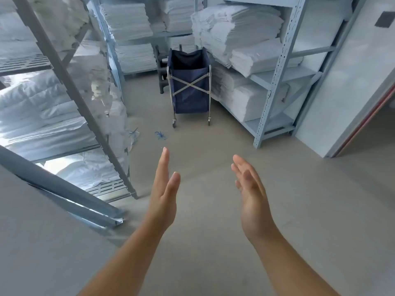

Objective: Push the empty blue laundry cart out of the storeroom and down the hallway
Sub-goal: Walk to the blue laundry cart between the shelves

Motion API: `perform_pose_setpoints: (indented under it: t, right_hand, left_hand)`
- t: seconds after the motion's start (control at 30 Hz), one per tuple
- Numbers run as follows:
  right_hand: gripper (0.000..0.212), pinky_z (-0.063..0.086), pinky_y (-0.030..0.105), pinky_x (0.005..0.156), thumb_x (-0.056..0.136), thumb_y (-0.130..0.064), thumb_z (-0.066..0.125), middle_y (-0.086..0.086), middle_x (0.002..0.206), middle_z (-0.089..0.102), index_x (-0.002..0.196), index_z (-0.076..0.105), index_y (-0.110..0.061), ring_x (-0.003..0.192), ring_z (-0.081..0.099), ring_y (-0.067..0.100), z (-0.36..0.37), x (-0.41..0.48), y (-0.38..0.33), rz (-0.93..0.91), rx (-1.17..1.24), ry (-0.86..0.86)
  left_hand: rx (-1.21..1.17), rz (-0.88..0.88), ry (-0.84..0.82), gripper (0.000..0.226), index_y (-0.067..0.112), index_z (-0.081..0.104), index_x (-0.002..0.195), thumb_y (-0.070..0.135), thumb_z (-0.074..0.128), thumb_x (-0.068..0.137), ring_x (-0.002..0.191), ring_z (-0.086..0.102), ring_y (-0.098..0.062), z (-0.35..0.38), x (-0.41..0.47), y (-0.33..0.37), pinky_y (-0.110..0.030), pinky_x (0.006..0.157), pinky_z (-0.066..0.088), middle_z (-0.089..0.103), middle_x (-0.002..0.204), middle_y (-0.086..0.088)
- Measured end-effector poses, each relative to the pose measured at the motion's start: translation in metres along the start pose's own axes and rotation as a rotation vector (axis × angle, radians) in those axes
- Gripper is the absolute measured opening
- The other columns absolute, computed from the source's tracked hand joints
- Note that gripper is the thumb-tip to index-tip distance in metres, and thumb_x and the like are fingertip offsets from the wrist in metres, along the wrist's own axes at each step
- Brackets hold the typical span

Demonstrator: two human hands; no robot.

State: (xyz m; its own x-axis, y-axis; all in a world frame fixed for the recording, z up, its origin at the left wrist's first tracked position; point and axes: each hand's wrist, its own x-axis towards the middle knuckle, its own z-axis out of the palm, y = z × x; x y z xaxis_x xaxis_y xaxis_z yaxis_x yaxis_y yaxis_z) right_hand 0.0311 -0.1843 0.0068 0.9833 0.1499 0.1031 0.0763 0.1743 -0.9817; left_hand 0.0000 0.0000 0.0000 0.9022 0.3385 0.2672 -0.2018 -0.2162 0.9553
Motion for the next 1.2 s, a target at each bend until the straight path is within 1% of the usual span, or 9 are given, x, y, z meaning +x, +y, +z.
perform_pose_setpoints:
  t: [0.07,0.17,0.3,0.37,0.5,0.67,0.9,1.07,1.2]
  right_hand:
    - [0.067,0.032,0.030,0.109,0.071,-0.090,0.054,-0.032,0.139,0.055,0.128,0.058,-0.055,0.135,0.046,-0.007,-0.005,0.004,0.001,0.025,0.005,0.005]
    - [0.066,0.031,0.030,0.108,0.070,-0.090,0.054,-0.032,0.139,0.055,0.127,0.058,-0.057,0.135,0.046,-0.007,-0.011,0.007,0.001,0.038,0.015,-0.029]
    - [0.065,0.032,0.029,0.107,0.070,-0.090,0.055,-0.031,0.140,0.055,0.126,0.059,-0.057,0.135,0.046,-0.007,-0.016,0.010,0.004,0.033,0.034,-0.045]
    - [0.066,0.032,0.028,0.107,0.070,-0.090,0.055,-0.031,0.140,0.055,0.126,0.059,-0.056,0.135,0.046,-0.007,-0.017,0.013,0.006,0.041,0.030,-0.044]
    - [0.068,0.031,0.029,0.108,0.069,-0.090,0.055,-0.031,0.140,0.055,0.128,0.058,-0.055,0.135,0.045,-0.007,-0.018,0.020,0.010,0.054,0.036,-0.045]
    - [0.066,0.030,0.029,0.111,0.068,-0.091,0.054,-0.032,0.141,0.053,0.126,0.057,-0.058,0.136,0.044,-0.008,-0.017,0.034,0.018,0.062,0.036,-0.054]
    - [0.067,0.029,0.031,0.114,0.069,-0.091,0.054,-0.031,0.142,0.052,0.126,0.057,-0.057,0.138,0.043,-0.006,-0.007,0.070,0.031,0.075,0.029,-0.045]
    - [0.071,0.028,0.032,0.116,0.069,-0.091,0.054,-0.030,0.143,0.052,0.129,0.057,-0.053,0.139,0.042,-0.004,0.007,0.113,0.041,0.089,0.018,-0.041]
    - [0.071,0.028,0.035,0.119,0.070,-0.090,0.055,-0.031,0.143,0.052,0.130,0.057,-0.052,0.139,0.042,-0.005,0.020,0.152,0.050,0.092,-0.001,-0.031]
  left_hand:
    - [0.010,-0.011,0.026,0.078,0.025,0.021,0.155,0.059,0.038,0.087,0.149,0.019,-0.001,0.005,0.002,0.001,-0.022,0.119,0.018,0.022,0.164,0.008]
    - [0.005,-0.043,0.009,0.079,0.026,0.021,0.155,0.061,0.039,0.087,0.149,0.019,0.000,0.011,0.001,-0.003,-0.020,0.118,0.019,0.023,0.164,0.008]
    - [0.035,-0.056,0.009,0.079,0.027,0.020,0.155,0.062,0.037,0.087,0.149,0.018,0.000,0.014,0.001,-0.011,-0.031,0.123,0.017,0.022,0.164,0.010]
    - [0.050,-0.067,0.004,0.078,0.027,0.020,0.156,0.062,0.037,0.087,0.149,0.018,0.000,0.016,0.002,-0.013,-0.034,0.123,0.016,0.022,0.164,0.010]
    - [0.059,-0.085,-0.009,0.079,0.026,0.019,0.156,0.062,0.037,0.088,0.149,0.018,0.001,0.020,0.007,-0.020,-0.027,0.121,0.017,0.021,0.164,0.010]
    - [0.041,-0.104,-0.025,0.080,0.027,0.020,0.156,0.064,0.036,0.087,0.148,0.019,0.002,0.022,0.019,-0.031,-0.022,0.119,0.018,0.022,0.164,0.010]
    - [0.033,-0.115,-0.030,0.081,0.027,0.020,0.156,0.064,0.037,0.087,0.148,0.020,0.003,0.021,0.059,-0.052,-0.027,0.121,0.018,0.023,0.164,0.010]
    - [0.025,-0.112,-0.022,0.080,0.025,0.020,0.156,0.063,0.037,0.088,0.146,0.022,0.005,0.015,0.102,-0.068,-0.020,0.118,0.021,0.023,0.163,0.010]
    - [0.016,-0.125,-0.032,0.078,0.027,0.020,0.156,0.062,0.037,0.088,0.146,0.021,0.006,0.009,0.139,-0.087,-0.021,0.118,0.021,0.023,0.163,0.012]
